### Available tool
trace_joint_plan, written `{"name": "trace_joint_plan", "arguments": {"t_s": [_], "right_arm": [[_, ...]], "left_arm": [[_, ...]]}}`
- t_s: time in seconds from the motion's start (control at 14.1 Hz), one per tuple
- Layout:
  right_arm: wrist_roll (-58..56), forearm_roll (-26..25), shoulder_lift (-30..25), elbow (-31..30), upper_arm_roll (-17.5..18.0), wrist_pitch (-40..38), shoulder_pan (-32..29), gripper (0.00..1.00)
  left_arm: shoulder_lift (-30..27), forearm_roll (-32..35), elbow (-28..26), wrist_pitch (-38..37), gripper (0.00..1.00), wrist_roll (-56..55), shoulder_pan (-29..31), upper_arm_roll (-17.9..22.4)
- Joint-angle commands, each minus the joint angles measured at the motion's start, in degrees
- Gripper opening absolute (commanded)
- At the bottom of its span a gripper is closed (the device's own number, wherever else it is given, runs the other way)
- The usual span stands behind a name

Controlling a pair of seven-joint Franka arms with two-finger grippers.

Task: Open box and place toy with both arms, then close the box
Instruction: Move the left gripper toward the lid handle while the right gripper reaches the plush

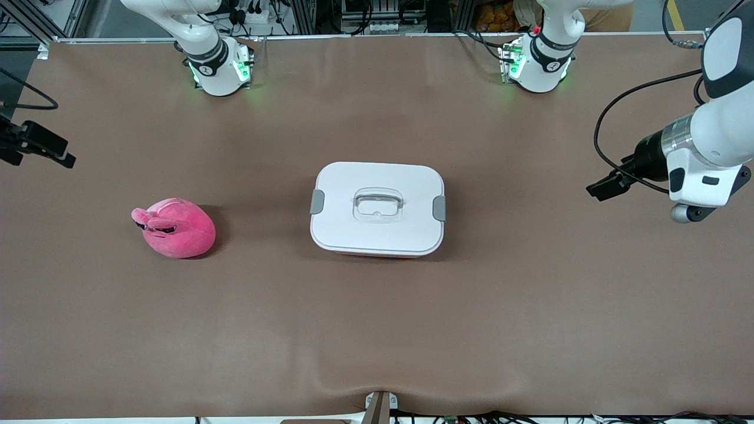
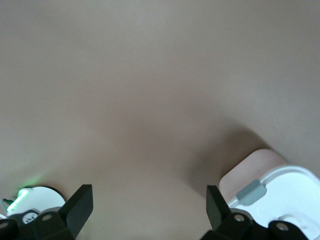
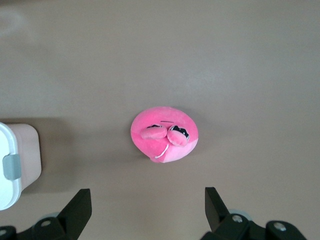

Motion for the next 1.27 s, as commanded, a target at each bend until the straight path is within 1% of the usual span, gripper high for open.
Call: {"name": "trace_joint_plan", "arguments": {"t_s": [0.0, 0.07, 0.21, 0.42, 0.5, 0.71, 0.85, 0.99, 1.2], "right_arm": [[-0.45, -0.08, 2.67, 0.45, 0.53, 0.77, 0.25, 1.00], [-0.45, -0.08, 4.25, 0.54, 0.53, 1.55, 0.86, 1.00], [-0.45, 0.27, 7.24, 0.81, 0.62, 6.89, 1.83, 1.00], [-0.54, 0.36, 9.27, 0.72, 0.62, 12.01, 2.27, 1.00], [-0.54, 0.19, 11.19, 0.81, 0.62, 13.41, 2.62, 1.00], [-0.54, -0.34, 14.54, 0.63, 0.53, 20.35, 5.25, 1.00], [-0.63, -0.26, 17.88, 0.72, 0.53, 25.52, 5.44, 1.00], [-1.07, 0.01, 19.38, 0.63, 0.62, 31.42, 5.44, 1.00], [-1.07, -0.17, 21.58, 0.72, 0.62, 33.37, 6.22, 1.00]], "left_arm": [[0.18, -0.79, 0.95, 1.27, 1.00, -5.69, -1.80, -0.01], [0.53, -0.79, 0.95, 1.62, 1.00, -8.59, -2.59, -0.01], [1.50, -0.61, 0.95, 2.15, 1.00, -14.04, -4.69, -0.01], [2.46, -0.79, 0.95, 4.17, 1.00, -22.12, -7.07, -0.01], [2.73, -0.87, 0.95, 4.69, 1.00, -24.85, -8.12, -0.01], [3.52, -0.70, 0.95, 6.19, 1.00, -31.54, -10.50, -0.01], [4.40, -0.87, 0.95, 7.77, 1.00, -35.05, -11.38, -0.01], [5.19, -0.70, 0.95, 9.87, 1.00, -38.48, -13.39, -0.01], [5.80, -0.87, 0.95, 12.34, 1.00, -44.98, -15.16, -0.01]]}}
